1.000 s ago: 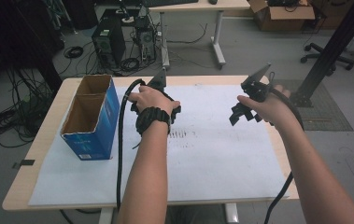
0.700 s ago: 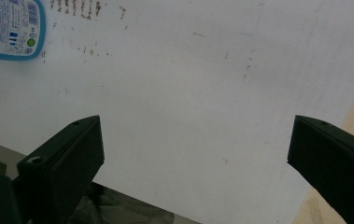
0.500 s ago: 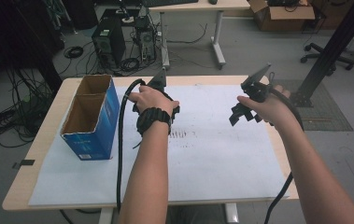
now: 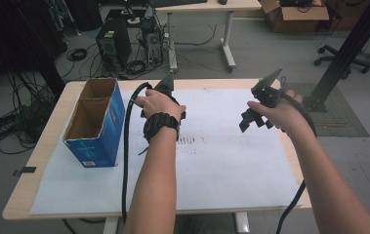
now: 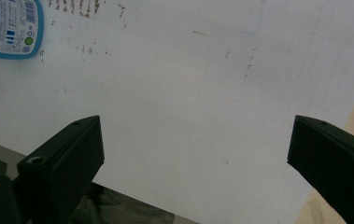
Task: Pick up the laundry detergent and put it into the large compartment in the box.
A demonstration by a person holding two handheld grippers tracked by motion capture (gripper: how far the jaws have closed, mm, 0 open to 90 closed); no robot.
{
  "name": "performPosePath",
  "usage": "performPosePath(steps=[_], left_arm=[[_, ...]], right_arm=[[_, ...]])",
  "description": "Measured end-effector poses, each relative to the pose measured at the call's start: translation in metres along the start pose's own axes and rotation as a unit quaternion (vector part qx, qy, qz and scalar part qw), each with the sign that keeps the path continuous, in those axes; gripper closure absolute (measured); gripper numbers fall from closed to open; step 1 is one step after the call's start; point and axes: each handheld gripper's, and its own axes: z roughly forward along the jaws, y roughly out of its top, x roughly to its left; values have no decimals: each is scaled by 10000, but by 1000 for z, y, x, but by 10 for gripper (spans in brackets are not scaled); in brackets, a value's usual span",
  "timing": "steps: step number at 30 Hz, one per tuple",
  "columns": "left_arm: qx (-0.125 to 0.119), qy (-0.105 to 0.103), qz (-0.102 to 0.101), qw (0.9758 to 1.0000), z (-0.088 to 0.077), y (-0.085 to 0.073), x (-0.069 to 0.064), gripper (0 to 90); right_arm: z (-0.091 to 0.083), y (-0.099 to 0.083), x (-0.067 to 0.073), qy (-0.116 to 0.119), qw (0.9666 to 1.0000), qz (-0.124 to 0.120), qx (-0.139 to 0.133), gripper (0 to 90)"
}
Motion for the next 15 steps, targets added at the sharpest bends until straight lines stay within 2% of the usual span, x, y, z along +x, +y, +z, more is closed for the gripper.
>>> performPosePath(steps=[15], left_arm=[[7, 66, -17, 10000, 0, 1, 0, 308]], right_arm=[[2, -1, -1, 12, 10000, 3, -1, 37]])
